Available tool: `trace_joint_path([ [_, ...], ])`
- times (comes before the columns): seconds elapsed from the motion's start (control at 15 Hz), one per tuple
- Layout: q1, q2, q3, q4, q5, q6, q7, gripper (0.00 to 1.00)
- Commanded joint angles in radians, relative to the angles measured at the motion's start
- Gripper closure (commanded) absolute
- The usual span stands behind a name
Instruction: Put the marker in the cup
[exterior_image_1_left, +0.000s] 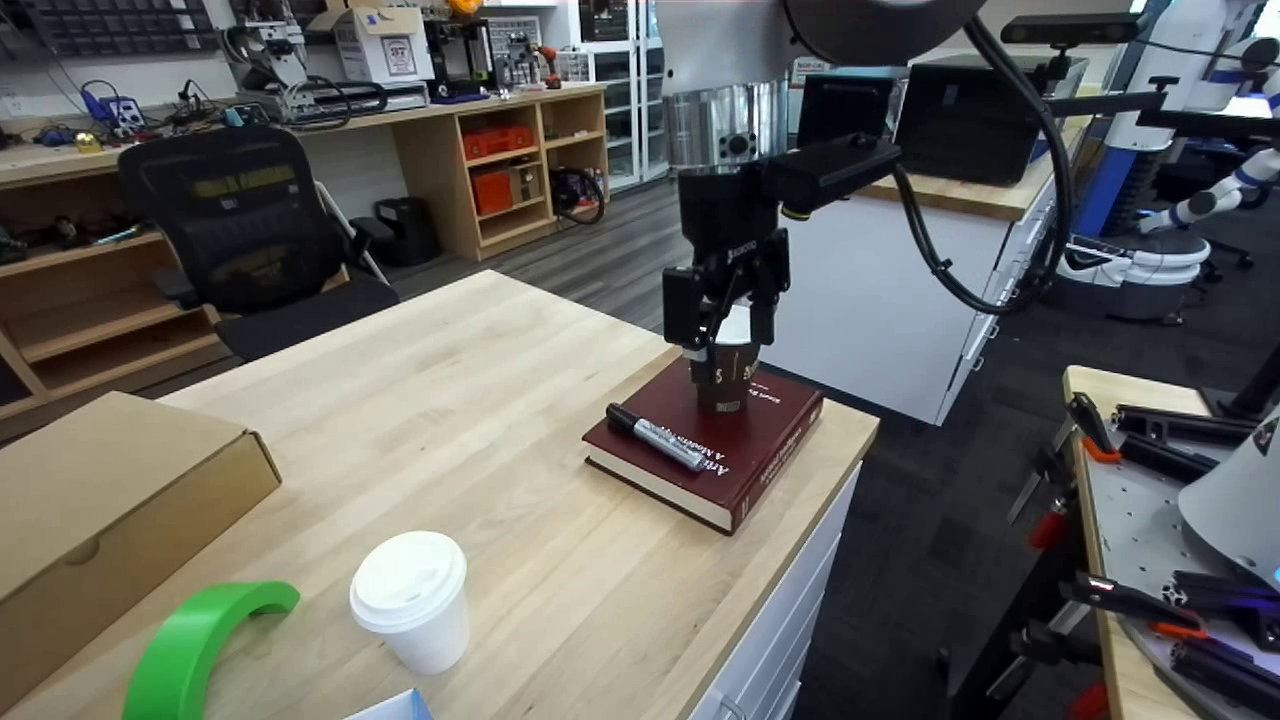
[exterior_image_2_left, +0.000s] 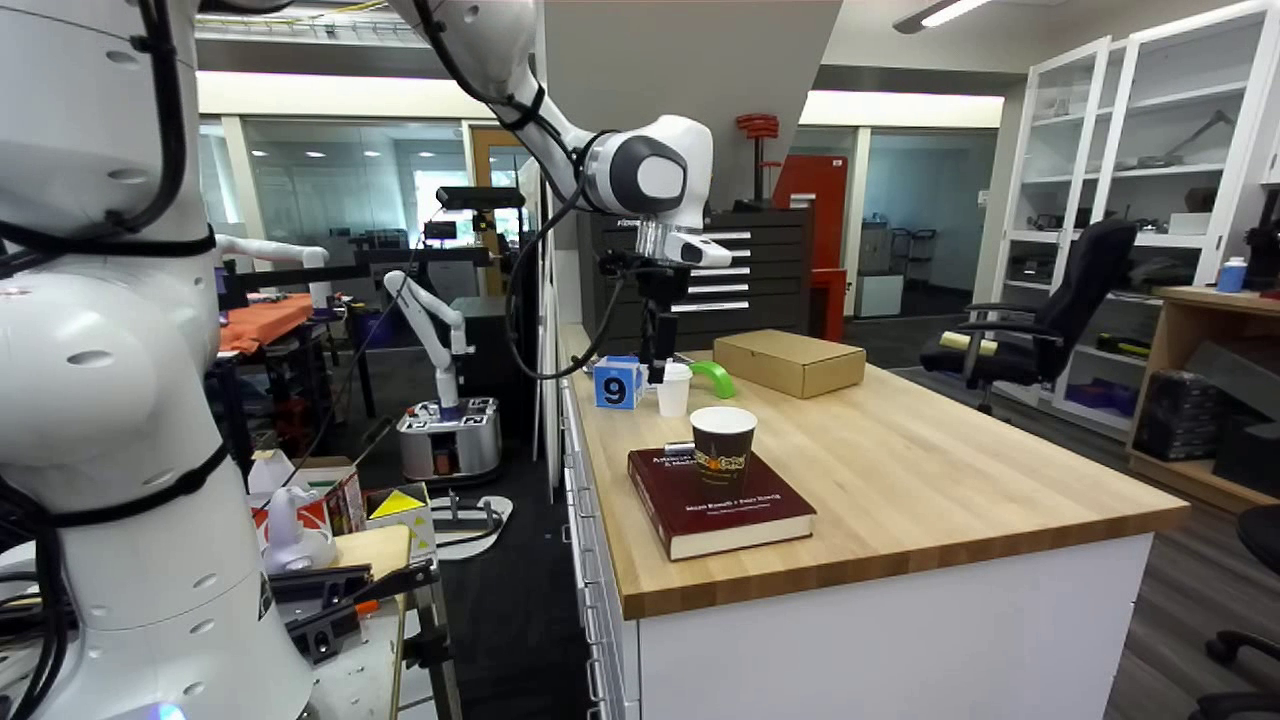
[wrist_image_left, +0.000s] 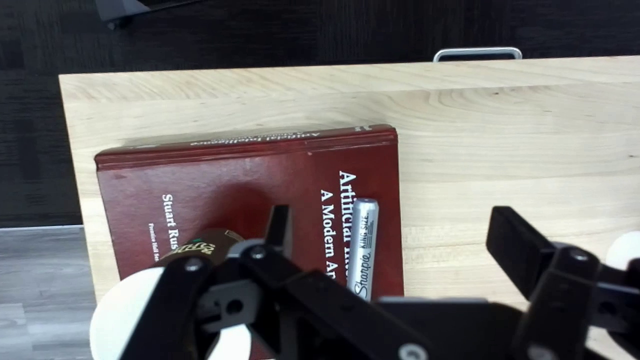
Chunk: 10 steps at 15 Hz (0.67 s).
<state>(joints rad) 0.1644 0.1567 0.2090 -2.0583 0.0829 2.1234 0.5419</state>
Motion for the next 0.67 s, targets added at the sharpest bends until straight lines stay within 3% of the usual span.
trace_joint_path([
  [0.0,0.041,0.073,-0.024,0.059,-0.035,0.021,0.031,0.00],
  [0.6,0.095,0.205,-0.072,0.144,-0.068,0.086,0.088,0.00],
])
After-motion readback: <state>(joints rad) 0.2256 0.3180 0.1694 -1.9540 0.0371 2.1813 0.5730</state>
